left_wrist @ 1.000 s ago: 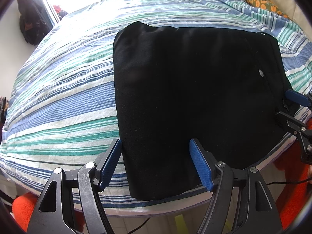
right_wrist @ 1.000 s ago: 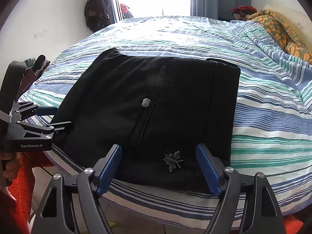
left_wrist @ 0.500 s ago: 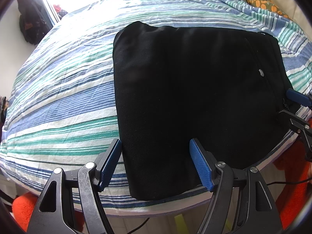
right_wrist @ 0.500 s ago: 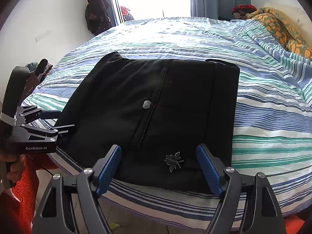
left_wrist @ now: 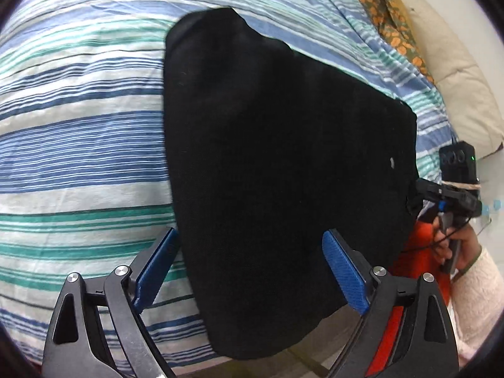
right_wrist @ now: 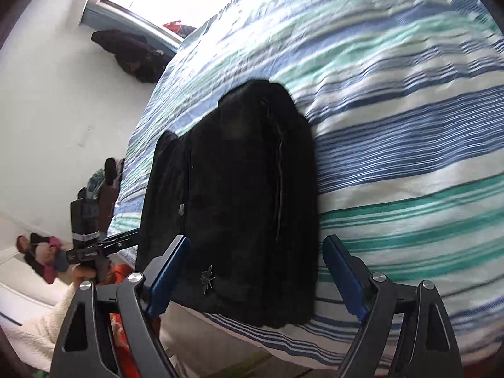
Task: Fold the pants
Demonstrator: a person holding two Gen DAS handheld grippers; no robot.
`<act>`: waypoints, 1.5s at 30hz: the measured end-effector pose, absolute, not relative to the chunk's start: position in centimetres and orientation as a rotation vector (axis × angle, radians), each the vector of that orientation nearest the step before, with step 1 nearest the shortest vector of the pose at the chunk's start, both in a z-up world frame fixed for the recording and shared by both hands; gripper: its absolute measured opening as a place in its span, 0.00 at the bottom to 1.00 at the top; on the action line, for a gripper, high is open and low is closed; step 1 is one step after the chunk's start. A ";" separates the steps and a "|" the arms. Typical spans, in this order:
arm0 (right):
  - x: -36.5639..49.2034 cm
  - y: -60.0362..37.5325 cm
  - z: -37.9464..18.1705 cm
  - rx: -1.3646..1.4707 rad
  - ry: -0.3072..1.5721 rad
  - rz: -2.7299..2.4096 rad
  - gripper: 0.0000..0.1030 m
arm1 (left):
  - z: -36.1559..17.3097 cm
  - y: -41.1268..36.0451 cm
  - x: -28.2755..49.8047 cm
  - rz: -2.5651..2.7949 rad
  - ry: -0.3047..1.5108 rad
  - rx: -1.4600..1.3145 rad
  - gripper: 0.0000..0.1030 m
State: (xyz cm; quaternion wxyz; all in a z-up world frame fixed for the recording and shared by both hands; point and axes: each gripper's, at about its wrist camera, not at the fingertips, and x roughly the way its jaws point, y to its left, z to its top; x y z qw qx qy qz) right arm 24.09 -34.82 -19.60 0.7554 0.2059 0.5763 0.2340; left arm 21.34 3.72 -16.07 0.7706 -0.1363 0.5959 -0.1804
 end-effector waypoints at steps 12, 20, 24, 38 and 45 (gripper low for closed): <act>25.9 -26.8 -10.6 0.317 1.129 0.710 0.30 | -2.2 5.7 22.7 -0.437 1.010 -0.313 0.18; 38.8 -22.1 -7.4 0.289 1.007 0.603 0.50 | 1.0 11.3 29.9 -0.035 0.778 0.078 0.68; 38.8 -23.5 -7.7 0.042 0.974 0.277 0.78 | -2.7 12.1 27.1 0.129 0.823 0.261 0.72; 19.1 -19.6 -5.1 -0.150 0.833 0.095 1.00 | -2.3 4.6 13.8 0.247 0.945 0.047 0.96; 14.8 -15.3 -6.9 -0.277 0.907 0.142 0.97 | -2.1 4.1 10.6 0.187 0.990 0.030 0.96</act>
